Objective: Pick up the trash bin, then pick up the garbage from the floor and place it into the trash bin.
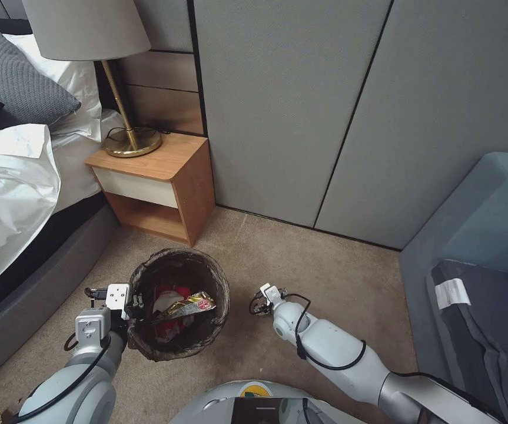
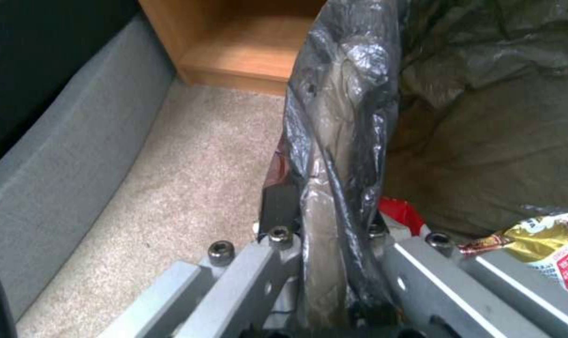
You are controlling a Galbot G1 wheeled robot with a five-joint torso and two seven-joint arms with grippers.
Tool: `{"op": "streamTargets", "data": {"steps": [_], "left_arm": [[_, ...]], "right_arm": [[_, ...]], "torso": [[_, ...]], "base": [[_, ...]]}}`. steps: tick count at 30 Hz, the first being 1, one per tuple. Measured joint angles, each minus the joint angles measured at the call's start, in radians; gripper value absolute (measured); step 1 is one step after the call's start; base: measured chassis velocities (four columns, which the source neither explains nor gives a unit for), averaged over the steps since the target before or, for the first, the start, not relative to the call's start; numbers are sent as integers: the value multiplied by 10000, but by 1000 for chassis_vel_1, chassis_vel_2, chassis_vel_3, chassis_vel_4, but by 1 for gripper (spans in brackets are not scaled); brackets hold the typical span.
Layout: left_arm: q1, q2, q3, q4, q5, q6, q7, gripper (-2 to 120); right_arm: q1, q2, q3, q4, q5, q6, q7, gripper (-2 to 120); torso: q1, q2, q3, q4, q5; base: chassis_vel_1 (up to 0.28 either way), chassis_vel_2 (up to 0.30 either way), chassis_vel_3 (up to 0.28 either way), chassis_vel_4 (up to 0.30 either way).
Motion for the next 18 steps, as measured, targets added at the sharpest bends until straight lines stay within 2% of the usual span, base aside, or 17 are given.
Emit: {"op": "streamTargets", "data": {"steps": [18], "left_arm": [[9,3,9,0,4,0,0,3]], "right_arm": [[168,295,131,-723,-495,407,-440,100]], "torso": [[-1,2,-1,0,-2]], "base": [[0,0,0,0]]}}
